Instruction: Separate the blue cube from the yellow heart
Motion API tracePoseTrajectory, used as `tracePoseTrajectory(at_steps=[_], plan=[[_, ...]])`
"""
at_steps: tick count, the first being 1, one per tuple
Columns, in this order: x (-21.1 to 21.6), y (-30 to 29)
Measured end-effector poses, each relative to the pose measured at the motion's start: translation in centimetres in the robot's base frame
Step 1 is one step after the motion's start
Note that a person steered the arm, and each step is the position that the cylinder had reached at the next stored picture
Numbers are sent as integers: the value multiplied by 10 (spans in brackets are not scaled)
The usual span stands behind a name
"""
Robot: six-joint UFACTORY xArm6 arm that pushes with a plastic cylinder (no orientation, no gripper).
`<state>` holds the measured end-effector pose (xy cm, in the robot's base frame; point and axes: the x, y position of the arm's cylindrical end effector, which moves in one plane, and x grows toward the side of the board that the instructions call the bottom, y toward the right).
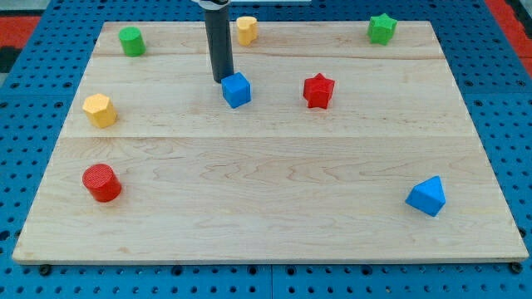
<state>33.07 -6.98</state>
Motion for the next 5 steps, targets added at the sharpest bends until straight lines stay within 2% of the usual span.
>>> tracePoseTrajectory(at_steps=[5], plan=[[10, -28]])
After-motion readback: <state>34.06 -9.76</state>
